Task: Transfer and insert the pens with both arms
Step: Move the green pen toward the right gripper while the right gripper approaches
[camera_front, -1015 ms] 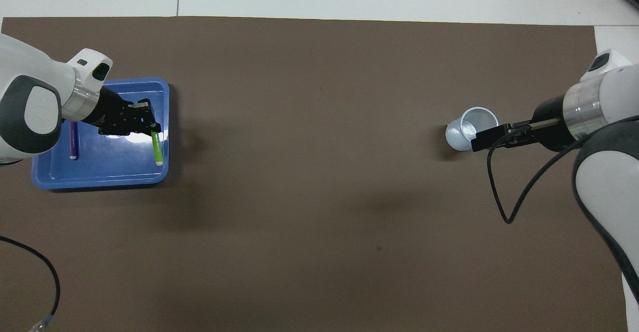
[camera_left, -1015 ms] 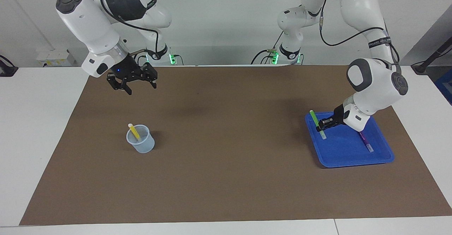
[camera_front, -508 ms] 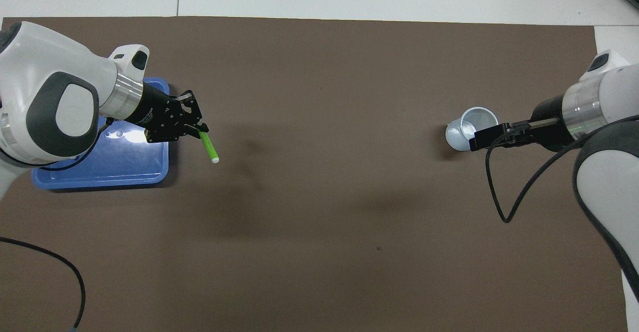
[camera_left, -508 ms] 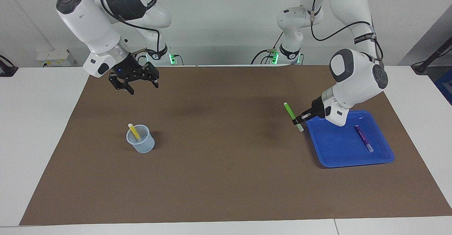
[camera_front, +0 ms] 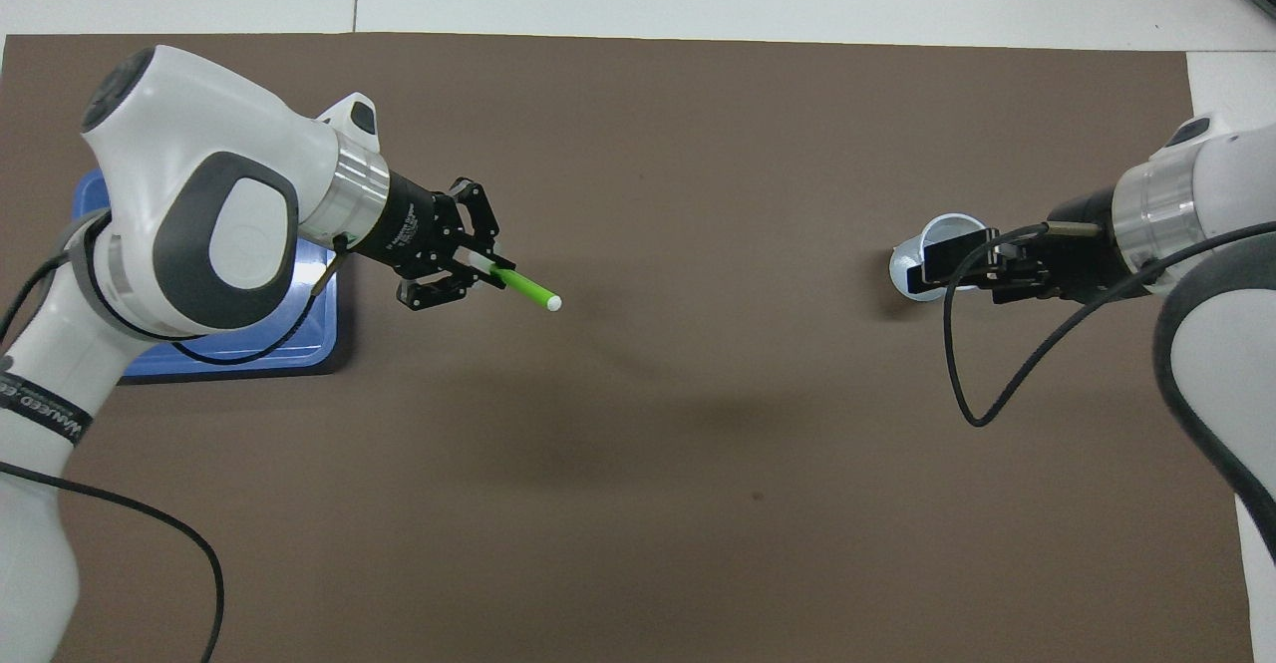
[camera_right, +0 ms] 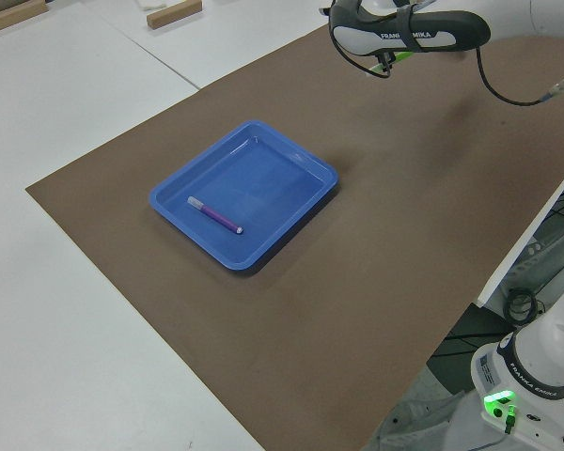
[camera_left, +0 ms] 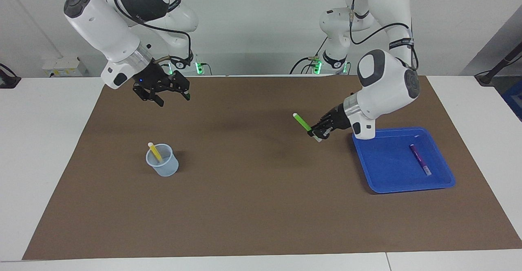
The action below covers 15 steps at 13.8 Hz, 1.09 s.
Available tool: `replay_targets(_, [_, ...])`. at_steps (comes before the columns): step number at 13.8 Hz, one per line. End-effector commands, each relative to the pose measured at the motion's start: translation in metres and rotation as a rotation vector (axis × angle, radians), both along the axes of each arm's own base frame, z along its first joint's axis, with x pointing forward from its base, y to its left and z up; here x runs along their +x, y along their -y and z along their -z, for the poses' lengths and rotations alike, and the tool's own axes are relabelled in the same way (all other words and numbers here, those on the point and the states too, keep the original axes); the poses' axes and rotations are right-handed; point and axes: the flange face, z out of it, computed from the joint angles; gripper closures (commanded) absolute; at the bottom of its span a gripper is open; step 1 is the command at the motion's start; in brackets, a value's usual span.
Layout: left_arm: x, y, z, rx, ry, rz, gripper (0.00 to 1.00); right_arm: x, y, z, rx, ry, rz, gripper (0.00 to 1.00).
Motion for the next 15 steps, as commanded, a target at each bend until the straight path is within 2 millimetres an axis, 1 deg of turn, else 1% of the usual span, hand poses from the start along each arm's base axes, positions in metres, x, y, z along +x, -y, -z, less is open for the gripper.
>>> replay_targets(1, [0.000, 0.011, 0.001, -0.068, -0.064, -0.148, 1.00, -0.001, -0.014, 0.002, 0.051, 0.000, 0.138, 0.00])
replay_targets(2, [-0.001, 0.012, 0.005, -0.098, -0.099, -0.212, 1.00, -0.002, -0.033, 0.003, 0.056, 0.008, 0.151, 0.00])
replay_targets(3, [0.000, 0.014, 0.004, -0.111, -0.115, -0.271, 1.00, 0.000, -0.040, 0.005, 0.073, 0.010, 0.175, 0.00])
replay_targets(4, [-0.005, 0.028, 0.005, -0.113, -0.129, -0.290, 1.00, 0.003, -0.053, 0.005, 0.103, 0.020, 0.204, 0.00])
replay_targets(5, [-0.008, 0.032, 0.011, -0.126, -0.131, -0.313, 1.00, 0.007, -0.064, 0.005, 0.128, 0.042, 0.223, 0.00])
replay_targets(7, [-0.012, 0.034, 0.014, -0.215, -0.180, -0.414, 1.00, 0.010, -0.080, 0.006, 0.184, 0.062, 0.232, 0.00])
replay_targets(8, [-0.014, 0.039, 0.015, -0.225, -0.182, -0.424, 1.00, 0.012, -0.091, 0.008, 0.222, 0.064, 0.233, 0.00])
replay_targets(9, [-0.016, 0.046, 0.014, -0.227, -0.187, -0.432, 1.00, 0.015, -0.098, 0.016, 0.233, 0.066, 0.217, 0.00])
replay_targets(10, [-0.015, 0.047, 0.014, -0.224, -0.198, -0.462, 1.00, 0.019, -0.106, 0.026, 0.240, 0.085, 0.178, 0.00])
replay_targets(11, [-0.019, 0.058, 0.014, -0.225, -0.192, -0.457, 1.00, 0.022, -0.119, 0.034, 0.254, 0.114, 0.137, 0.00])
replay_targets(12, [-0.021, 0.063, 0.014, -0.225, -0.186, -0.458, 1.00, 0.023, -0.125, 0.038, 0.256, 0.130, 0.119, 0.00])
replay_targets(13, [-0.023, 0.069, 0.013, -0.243, -0.200, -0.469, 1.00, 0.022, -0.137, 0.043, 0.256, 0.135, 0.089, 0.00])
replay_targets(15, [-0.021, 0.072, 0.011, -0.277, -0.206, -0.512, 1.00, 0.023, -0.152, 0.052, 0.257, 0.155, 0.069, 0.00])
